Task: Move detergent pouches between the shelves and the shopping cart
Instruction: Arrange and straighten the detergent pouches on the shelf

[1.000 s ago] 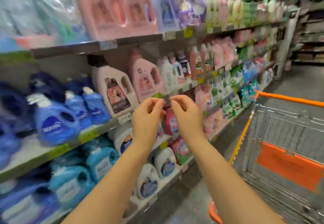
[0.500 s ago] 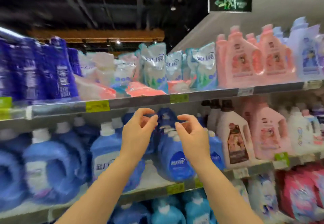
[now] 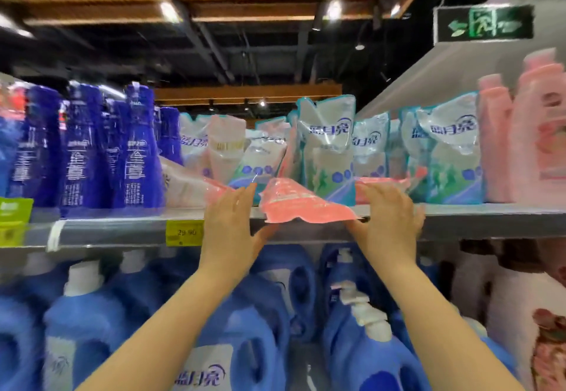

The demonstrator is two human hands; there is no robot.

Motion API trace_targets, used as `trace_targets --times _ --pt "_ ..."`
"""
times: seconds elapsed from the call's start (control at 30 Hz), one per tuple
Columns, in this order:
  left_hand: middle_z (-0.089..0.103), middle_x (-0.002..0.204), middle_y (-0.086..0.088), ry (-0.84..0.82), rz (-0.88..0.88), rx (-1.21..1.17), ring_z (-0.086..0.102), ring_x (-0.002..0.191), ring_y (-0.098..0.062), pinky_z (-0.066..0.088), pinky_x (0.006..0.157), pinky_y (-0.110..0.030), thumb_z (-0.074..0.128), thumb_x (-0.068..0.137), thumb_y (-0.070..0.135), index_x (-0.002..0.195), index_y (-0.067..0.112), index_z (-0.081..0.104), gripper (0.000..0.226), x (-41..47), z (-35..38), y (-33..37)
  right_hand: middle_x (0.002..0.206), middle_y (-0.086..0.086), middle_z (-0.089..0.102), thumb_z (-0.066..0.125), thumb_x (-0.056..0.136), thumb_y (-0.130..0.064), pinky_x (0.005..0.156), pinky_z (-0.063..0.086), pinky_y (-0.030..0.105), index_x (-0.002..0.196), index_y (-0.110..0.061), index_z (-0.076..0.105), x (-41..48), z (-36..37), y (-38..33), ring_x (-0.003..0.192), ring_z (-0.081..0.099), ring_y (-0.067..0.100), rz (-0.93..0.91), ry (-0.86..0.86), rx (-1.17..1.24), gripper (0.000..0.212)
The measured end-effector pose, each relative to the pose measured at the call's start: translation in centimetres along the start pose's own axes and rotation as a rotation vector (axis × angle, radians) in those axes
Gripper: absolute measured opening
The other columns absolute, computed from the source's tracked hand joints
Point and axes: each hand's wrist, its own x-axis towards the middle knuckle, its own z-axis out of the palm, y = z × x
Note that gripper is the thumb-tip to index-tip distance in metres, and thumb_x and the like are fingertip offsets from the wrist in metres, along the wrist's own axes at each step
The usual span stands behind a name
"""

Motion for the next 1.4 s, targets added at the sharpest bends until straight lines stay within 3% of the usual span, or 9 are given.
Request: trace_targets --times 0.1,0.23,0.33,0.5,0.77,0.9,1.07,1.3,1.4 --pt "0.063 0.115 -0.011 0.13 0.085 0.2 0.054 0.109 -0.031 0.044 0.085 -0.053 0.068 0.068 0.03 0.116 0.017 0.057 0.051 1.5 2.3 0.2 0.114 -0.005 0.067 0.067 0.077 -0.042 0.106 0.009 0.055 0.11 -0.032 0.068 1.8 1.2 0.2 0.124 0.05 0.025 -0.177 -0.01 -0.078 0.034" --pt "0.068 0.108 -0.004 0.27 0.119 0.053 0.048 0.107 -0.023 0.034 0.088 -0.038 0.047 0.077 0.025 0.101 0.023 0.068 0.032 2.9 3.8 0.2 0.12 -0.017 0.063 0.041 0.089 -0.053 0.109 0.008 0.042 0.116 -0.049 0.059 3.9 1.2 -0.1 0.127 0.044 0.014 -0.198 -0.242 0.019 0.033" --pt "0.071 0.098 -0.003 0.26 0.132 -0.058 0.062 0.094 -0.028 0.041 0.081 -0.033 0.049 0.082 0.015 0.097 0.015 0.072 0.027 4.5 3.4 0.7 0.103 -0.012 0.069 0.043 0.093 -0.047 0.108 0.024 0.043 0.106 -0.04 0.065 5.5 0.9 -1.1 0.106 0.057 0.015 -0.167 -0.261 0.235 0.027" --pt "0.06 0.082 0.011 0.296 -0.02 -0.347 0.054 0.067 -0.007 0.038 0.056 -0.015 0.039 0.092 0.033 0.096 0.009 0.069 0.039 7.4 0.5 4.9 0.098 -0.009 0.059 0.05 0.093 -0.04 0.069 0.04 0.02 0.114 -0.018 0.056 6.3 -0.6 -4.8 0.093 0.056 0.013 0.126 -0.165 0.977 0.03" --pt "0.045 0.058 0.016 0.458 -0.072 -0.681 0.052 0.056 0.01 0.036 0.049 -0.006 0.046 0.095 0.03 0.064 0.022 0.045 0.032 8.8 -4.0 9.1 0.114 -0.005 0.052 0.082 0.063 -0.041 0.081 0.047 0.026 0.133 -0.013 0.029 3.7 -2.5 -8.5 0.101 0.055 0.012 0.132 -0.13 0.93 0.093" --pt "0.052 0.062 0.013 0.413 -0.033 -0.817 0.057 0.06 0.004 0.042 0.052 -0.008 0.049 0.088 0.048 0.066 0.029 0.049 0.029 8.4 -6.8 10.7 0.093 -0.018 0.047 0.078 0.075 -0.017 0.063 0.042 0.001 0.13 -0.024 0.035 2.6 -4.9 -9.4 0.083 0.053 -0.007 0.207 -0.101 1.062 0.071" --pt "0.064 0.073 0.009 0.433 -0.061 -0.95 0.065 0.075 -0.017 0.055 0.066 -0.033 0.052 0.094 0.026 0.071 0.032 0.056 0.024 8.2 -12.9 12.6 0.101 -0.016 0.048 0.081 0.07 -0.024 0.058 0.04 0.001 0.127 -0.017 0.03 1.8 -10.7 -11.3 0.087 0.051 0.004 0.131 0.02 1.029 0.077" --pt "0.063 0.084 0.015 0.228 0.0 -1.003 0.064 0.082 -0.005 0.057 0.074 -0.028 0.055 0.092 0.028 0.084 0.041 0.052 0.015 2.5 -18.3 16.4 0.095 -0.021 0.054 0.085 0.064 -0.023 0.064 0.044 0.005 0.11 -0.03 0.037 -5.6 -17.9 -10.4 0.081 0.055 -0.011 0.289 0.098 1.096 0.066" --pt "0.068 0.092 0.005 0.082 -0.102 -1.107 0.066 0.089 -0.016 0.055 0.081 -0.044 0.059 0.084 0.037 0.086 0.039 0.057 0.003 -0.3 -17.7 18.9 0.104 -0.009 0.062 0.087 0.06 -0.03 0.078 0.053 0.03 0.118 -0.024 0.043 -9.2 -20.4 -7.8 0.093 0.063 0.009 0.391 0.099 1.026 0.073"
